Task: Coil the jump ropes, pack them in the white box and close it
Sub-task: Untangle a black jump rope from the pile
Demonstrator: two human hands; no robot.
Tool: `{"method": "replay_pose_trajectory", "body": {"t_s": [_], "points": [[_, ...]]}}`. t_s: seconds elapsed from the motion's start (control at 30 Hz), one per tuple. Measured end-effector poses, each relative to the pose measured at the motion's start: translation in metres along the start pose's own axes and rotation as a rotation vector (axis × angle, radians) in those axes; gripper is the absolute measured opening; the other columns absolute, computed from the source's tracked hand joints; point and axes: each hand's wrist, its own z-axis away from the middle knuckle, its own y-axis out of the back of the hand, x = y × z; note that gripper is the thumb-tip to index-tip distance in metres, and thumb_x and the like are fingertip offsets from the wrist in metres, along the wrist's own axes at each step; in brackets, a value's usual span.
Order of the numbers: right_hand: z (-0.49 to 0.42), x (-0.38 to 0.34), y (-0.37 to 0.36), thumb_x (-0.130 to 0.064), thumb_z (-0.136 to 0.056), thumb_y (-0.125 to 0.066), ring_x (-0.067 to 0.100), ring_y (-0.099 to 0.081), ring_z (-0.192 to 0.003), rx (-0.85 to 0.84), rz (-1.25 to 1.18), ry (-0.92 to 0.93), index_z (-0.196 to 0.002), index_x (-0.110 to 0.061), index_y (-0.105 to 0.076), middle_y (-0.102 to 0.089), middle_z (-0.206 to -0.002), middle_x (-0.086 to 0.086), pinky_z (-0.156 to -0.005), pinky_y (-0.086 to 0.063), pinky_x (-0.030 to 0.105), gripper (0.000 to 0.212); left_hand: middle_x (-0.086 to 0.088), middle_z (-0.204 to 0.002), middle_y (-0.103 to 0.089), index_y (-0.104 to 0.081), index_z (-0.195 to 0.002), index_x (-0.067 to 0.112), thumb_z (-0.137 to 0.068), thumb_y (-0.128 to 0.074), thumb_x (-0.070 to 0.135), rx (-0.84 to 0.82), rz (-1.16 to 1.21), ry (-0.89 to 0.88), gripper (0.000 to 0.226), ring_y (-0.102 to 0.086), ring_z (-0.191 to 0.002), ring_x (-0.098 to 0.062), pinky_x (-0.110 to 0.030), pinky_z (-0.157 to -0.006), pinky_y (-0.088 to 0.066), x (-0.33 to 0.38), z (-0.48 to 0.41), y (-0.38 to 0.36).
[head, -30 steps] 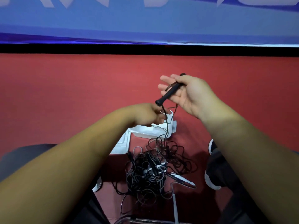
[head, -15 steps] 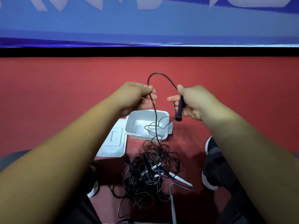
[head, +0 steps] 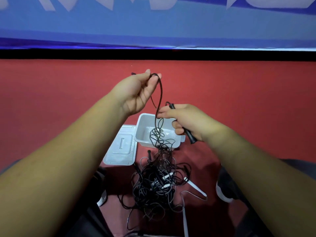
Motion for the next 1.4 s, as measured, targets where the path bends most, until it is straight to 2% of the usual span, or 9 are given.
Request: {"method": "replay_pose_trajectory", "body": {"t_s": [0.23,0.37,0.5,0.63,0.83,0.93,1.03,1.17,1.4], "points": [[0.006,-0.006,-0.010,-0.032,-0.094,-0.079,0.012,-0.031,-0.052,0.001,0.120,0.148,-0.096,-0.016,-0.072,-0.081,-0.102,0.007,-0.047,-0.028,0.024,0.018,-0.026,-0.096,-0.071,-0.055,-0.119,-0.007,-0.110,-0.049,0.009,0.021,-0.017,-0.086,0.020,-0.078,-0.078,-0.032,-0.035,-0.065,-0.065,0.009,-0.010,0.011],[0.012,-0.026,-0.010,-0.027,-0.099,-0.074,0.007,-0.030,-0.048,-0.030,-0.232,0.158,-0.102,-0.017,-0.066,-0.081,-0.100,0.005,-0.041,-0.026,0.020,0.013,-0.021,-0.112,-0.074,-0.055,-0.128,-0.007,-0.102,-0.031,-0.004,-0.016,-0.563,0.034,0.035,-0.077,-0.093,-0.030,-0.037,-0.076,-0.065,0.002,-0.007,0.027],[0.013,-0.046,0.001,-0.028,-0.105,-0.065,0.001,-0.026,-0.041,-0.028,-0.518,0.175,-0.115,-0.020,-0.056,-0.080,-0.107,-0.003,-0.036,-0.023,0.015,0.016,-0.013,-0.126,-0.073,-0.065,-0.127,0.007,-0.088,-0.032,-0.022,-0.332,-1.245,0.298,0.059,-0.068,-0.112,-0.021,-0.031,-0.083,-0.053,-0.019,0.008,0.047],[0.009,-0.050,0.020,-0.032,-0.106,-0.063,0.003,-0.027,-0.042,0.068,-0.619,0.171,-0.117,-0.023,-0.053,-0.079,-0.116,-0.010,-0.040,-0.027,0.015,0.018,-0.006,-0.121,-0.076,-0.070,-0.124,0.007,-0.104,-0.053,-0.003,-0.528,-1.456,0.304,0.028,-0.068,-0.105,-0.009,-0.021,-0.084,-0.047,-0.037,0.014,0.061],[-0.008,-0.032,0.031,-0.036,-0.110,-0.055,0.004,-0.037,-0.048,0.273,-0.286,-0.003,-0.118,-0.018,-0.072,-0.081,-0.111,-0.001,-0.041,-0.043,0.018,0.026,-0.012,-0.104,-0.077,-0.064,-0.113,0.006,-0.111,-0.046,0.013,-0.279,-1.038,0.206,0.019,-0.077,-0.092,-0.024,-0.031,-0.074,-0.064,-0.029,0.016,0.048],[-0.011,-0.015,0.024,-0.031,-0.107,-0.058,0.011,-0.062,-0.073,0.169,0.071,-0.152,-0.114,-0.021,-0.075,-0.080,-0.115,-0.002,-0.054,-0.054,0.022,0.021,-0.009,-0.092,-0.075,-0.065,-0.108,0.004,-0.109,-0.049,0.013,-0.182,-0.706,0.118,0.018,-0.079,-0.087,-0.021,-0.030,-0.069,-0.065,-0.020,0.014,0.032],[-0.007,-0.006,0.014,-0.013,-0.098,-0.061,0.012,-0.063,-0.090,0.070,0.405,-0.098,-0.108,-0.025,-0.079,-0.080,-0.113,-0.005,-0.065,-0.048,0.023,0.024,-0.011,-0.086,-0.074,-0.062,-0.104,0.000,-0.108,-0.051,0.012,-0.116,-0.369,0.111,0.018,-0.079,-0.084,-0.022,-0.032,-0.068,-0.065,-0.013,0.008,0.021],[0.003,-0.001,0.004,0.011,-0.090,-0.045,-0.007,-0.068,-0.078,-0.078,0.309,-0.032,-0.117,-0.015,-0.079,-0.080,-0.114,-0.002,-0.051,-0.040,0.005,0.050,-0.019,-0.084,-0.072,-0.058,-0.102,-0.005,-0.108,-0.047,0.003,-0.038,-0.042,0.067,0.015,-0.079,-0.078,-0.030,-0.040,-0.062,-0.065,-0.006,-0.001,0.018],[-0.005,0.008,0.001,-0.028,-0.109,-0.055,0.015,-0.075,-0.105,-0.100,0.351,0.059,-0.114,-0.022,-0.073,-0.082,-0.105,-0.004,-0.082,-0.052,0.024,0.020,-0.028,-0.119,-0.061,-0.051,-0.122,-0.017,-0.103,-0.040,-0.007,0.056,0.016,-0.047,0.024,-0.078,-0.084,-0.034,-0.049,-0.086,-0.063,0.014,-0.014,0.035]]}}
